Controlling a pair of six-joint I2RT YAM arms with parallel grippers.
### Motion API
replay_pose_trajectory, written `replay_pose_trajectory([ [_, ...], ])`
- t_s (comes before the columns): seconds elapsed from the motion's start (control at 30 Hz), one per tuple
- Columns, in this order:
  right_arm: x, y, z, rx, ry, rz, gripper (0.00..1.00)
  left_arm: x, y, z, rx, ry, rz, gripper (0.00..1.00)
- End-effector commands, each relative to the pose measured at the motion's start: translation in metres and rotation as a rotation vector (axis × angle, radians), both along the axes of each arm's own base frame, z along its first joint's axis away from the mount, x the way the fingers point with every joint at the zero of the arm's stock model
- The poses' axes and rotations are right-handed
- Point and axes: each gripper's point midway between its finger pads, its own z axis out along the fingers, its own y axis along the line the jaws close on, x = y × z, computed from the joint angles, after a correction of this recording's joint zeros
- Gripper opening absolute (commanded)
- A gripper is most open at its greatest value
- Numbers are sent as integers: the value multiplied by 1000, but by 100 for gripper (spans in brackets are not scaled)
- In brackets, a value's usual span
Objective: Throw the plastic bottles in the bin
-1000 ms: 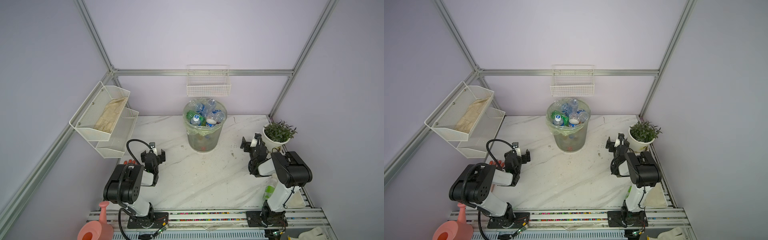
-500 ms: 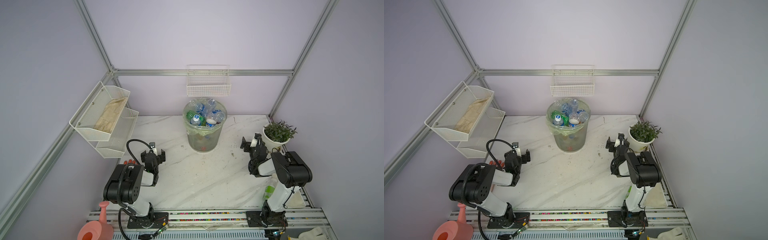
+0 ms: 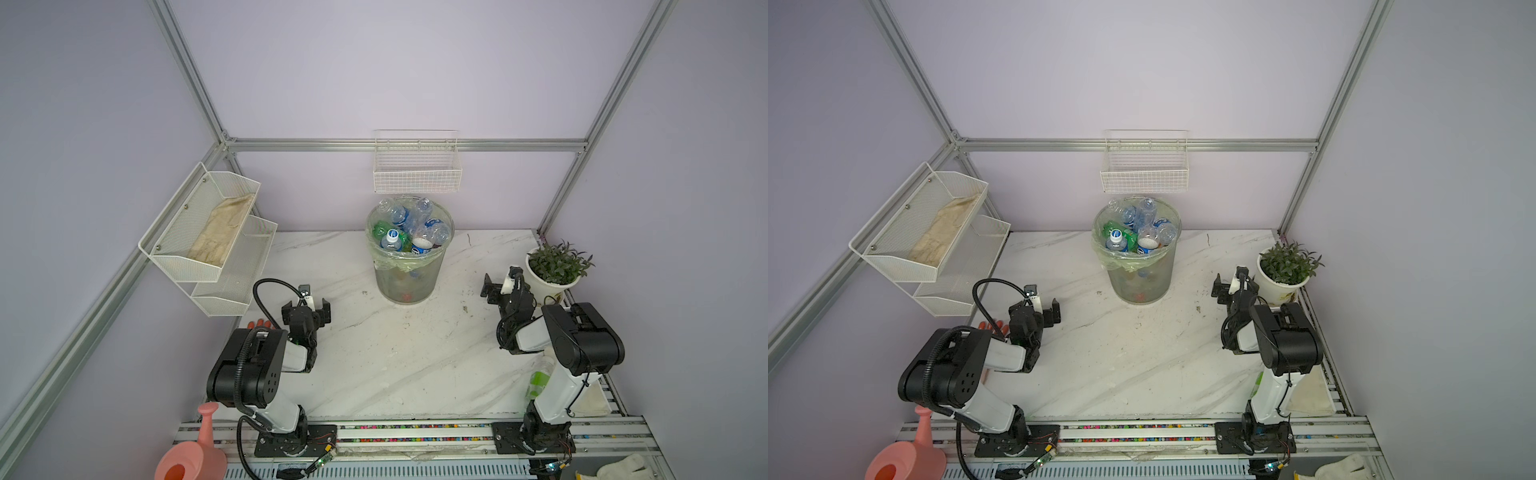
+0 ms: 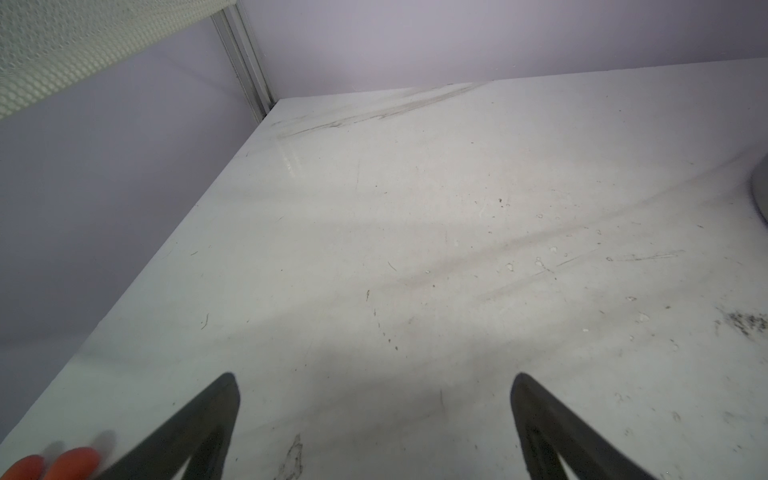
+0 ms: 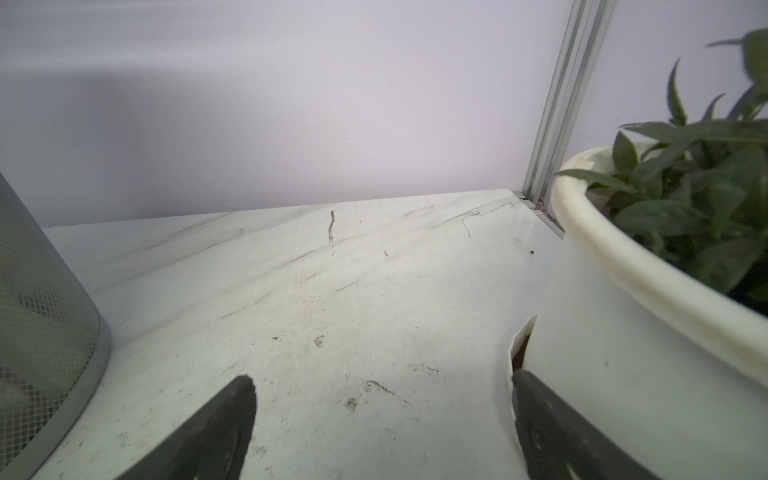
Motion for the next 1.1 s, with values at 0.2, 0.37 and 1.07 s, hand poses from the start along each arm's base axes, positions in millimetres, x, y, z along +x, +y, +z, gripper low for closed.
replay_pose_trajectory([
  [0.2, 0, -1, 17, -5, -48, -3, 97, 18, -1, 38, -18, -121, 0, 100],
  [0.37, 0, -2, 16, -7, -46, -4, 97, 19, 0, 38, -18, -120, 1, 100],
  [1.07, 0, -1, 16, -5, -46, -1, 97, 21, 0, 36, -47, -110, -36, 100],
])
